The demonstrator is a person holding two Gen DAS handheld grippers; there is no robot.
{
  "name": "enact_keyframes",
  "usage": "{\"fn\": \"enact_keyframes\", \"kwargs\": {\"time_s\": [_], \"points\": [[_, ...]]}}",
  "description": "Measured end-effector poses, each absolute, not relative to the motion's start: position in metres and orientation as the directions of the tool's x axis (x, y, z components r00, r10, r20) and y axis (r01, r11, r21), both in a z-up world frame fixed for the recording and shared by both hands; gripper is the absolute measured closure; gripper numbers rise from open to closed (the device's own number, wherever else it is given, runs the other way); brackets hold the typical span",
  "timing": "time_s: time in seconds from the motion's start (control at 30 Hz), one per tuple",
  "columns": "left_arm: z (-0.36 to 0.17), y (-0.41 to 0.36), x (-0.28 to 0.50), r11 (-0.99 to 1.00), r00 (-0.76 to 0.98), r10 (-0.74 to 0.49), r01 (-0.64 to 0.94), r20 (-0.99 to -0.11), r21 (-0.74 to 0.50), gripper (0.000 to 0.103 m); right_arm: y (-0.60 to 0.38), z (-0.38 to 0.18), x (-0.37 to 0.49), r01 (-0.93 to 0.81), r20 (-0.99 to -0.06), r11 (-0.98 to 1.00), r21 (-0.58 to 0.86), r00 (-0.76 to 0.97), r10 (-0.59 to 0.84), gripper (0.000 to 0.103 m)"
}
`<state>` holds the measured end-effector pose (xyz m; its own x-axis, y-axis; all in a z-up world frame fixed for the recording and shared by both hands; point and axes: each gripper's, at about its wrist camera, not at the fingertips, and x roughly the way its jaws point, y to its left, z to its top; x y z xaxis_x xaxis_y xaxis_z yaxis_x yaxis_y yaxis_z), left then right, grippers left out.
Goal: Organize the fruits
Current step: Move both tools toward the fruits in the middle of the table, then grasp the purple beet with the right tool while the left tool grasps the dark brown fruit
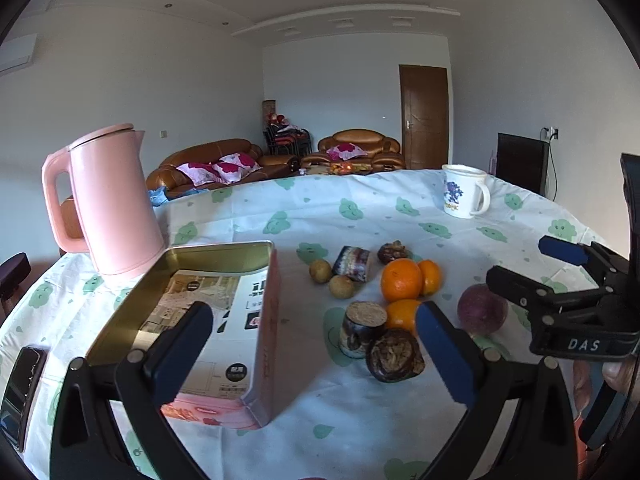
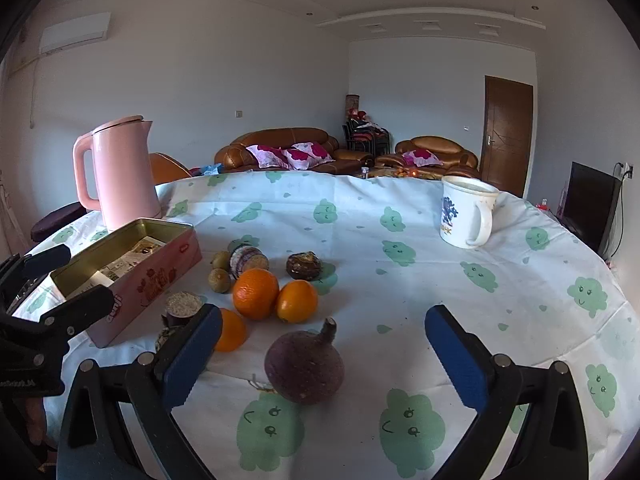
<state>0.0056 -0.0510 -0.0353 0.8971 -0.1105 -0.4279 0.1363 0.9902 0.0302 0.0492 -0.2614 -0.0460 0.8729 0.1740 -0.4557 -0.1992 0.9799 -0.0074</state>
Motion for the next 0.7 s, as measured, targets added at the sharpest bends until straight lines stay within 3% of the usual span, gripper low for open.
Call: {"fn": "enact_keyframes", "kwargs": {"time_s": [0.23, 0.33, 0.63, 0.7], "points": [[-0.051, -0.072, 0.014, 0.976, 0.847, -0.179, 0.217, -0.5, 0.018, 0.002, -0.277, -0.057, 0.06, -0.176, -0.494, 0.983, 0.049, 0.851, 0.177, 0.001], [-0.058, -0.078, 0.02, 0.97, 0.815, -0.2, 0.245, -0.544, 0.011, 0.014, -0.276, -0.059, 0.064, -0.195, -0.518, 0.98, 0.047, 0.834, 0.191, 0.002], [-0.066, -0.085, 0.032, 0.955, 0.756, -0.255, 0.293, -0.602, -0.036, 0.027, -0.268, -0.069, 0.078, -0.263, -0.6, 0.963, 0.057, 0.762, 0.244, 0.023], [-0.067, -0.086, 0.035, 0.953, 0.739, -0.262, 0.298, -0.621, -0.047, 0.035, -0.265, -0.071, 0.082, -0.277, -0.616, 0.959, 0.06, 0.745, 0.254, 0.025]]}}
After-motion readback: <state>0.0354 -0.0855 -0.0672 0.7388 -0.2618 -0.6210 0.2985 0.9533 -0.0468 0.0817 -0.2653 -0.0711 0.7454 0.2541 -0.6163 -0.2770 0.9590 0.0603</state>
